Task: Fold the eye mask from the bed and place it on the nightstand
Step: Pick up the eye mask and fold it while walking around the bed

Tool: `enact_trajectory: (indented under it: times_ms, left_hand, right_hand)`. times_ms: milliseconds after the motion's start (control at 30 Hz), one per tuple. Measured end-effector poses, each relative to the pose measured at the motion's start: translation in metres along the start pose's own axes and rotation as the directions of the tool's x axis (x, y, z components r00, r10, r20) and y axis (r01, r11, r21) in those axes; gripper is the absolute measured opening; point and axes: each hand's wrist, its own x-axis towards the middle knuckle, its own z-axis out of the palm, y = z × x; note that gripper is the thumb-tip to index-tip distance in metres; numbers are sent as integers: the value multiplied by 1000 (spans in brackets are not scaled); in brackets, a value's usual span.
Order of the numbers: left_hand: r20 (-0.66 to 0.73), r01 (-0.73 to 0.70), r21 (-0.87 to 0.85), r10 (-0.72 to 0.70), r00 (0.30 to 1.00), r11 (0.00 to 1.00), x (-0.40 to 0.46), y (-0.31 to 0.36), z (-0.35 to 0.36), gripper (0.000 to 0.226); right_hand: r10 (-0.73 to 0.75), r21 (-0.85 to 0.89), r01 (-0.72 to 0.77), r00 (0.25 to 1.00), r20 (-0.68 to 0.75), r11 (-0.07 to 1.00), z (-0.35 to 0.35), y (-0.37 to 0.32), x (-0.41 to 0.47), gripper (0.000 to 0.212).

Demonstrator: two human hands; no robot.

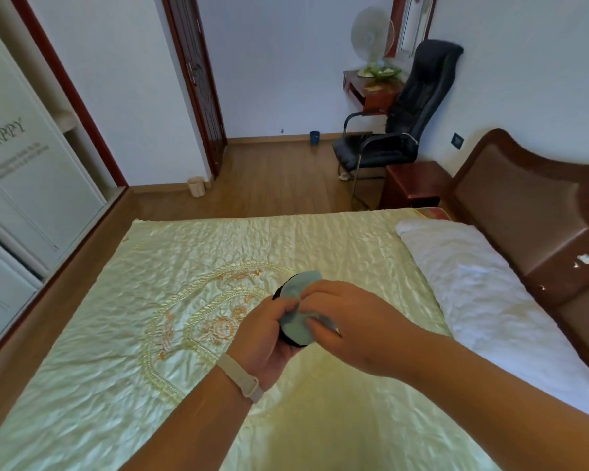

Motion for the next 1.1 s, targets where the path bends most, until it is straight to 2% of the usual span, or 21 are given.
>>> enact_trajectory:
  times_ms: [200, 267, 433, 567, 767, 867, 1100]
  left_hand:
    - [-34, -79, 58, 81, 996, 995, -29, -3, 36, 24]
    - [-60, -108, 59, 111, 992, 992, -38, -4, 45, 24]
    - [-165, -164, 105, 180, 970, 981, -61, -2, 49, 25]
    - [-214, -198, 102, 216, 953, 975, -84, 4, 38, 27]
    - [-249, -291, 77, 301, 921, 954, -137, 16, -4, 35]
    - [-299, -342, 49, 340, 892, 939, -171, 18, -33, 36]
    - [-432, -386, 56, 371, 822, 921, -279, 24, -134, 36]
  right_hand:
    - [-183, -64, 175, 969, -165, 983, -32, 10, -25, 32]
    - [-221, -52, 215, 962, -162, 975, -36, 9, -29, 32]
    - [-296, -86, 290, 952, -72, 953, -39, 1, -28, 16]
    - [-343, -31, 342, 937, -68, 939, -32, -16, -19, 14]
    - [-418, 91, 425, 904, -89, 901, 1, -67, 0, 19]
    - [-466, 135, 469, 883, -56, 873, 24, -101, 9, 19]
    - [-567, 140, 562, 824, -9, 815, 85, -228, 20, 20]
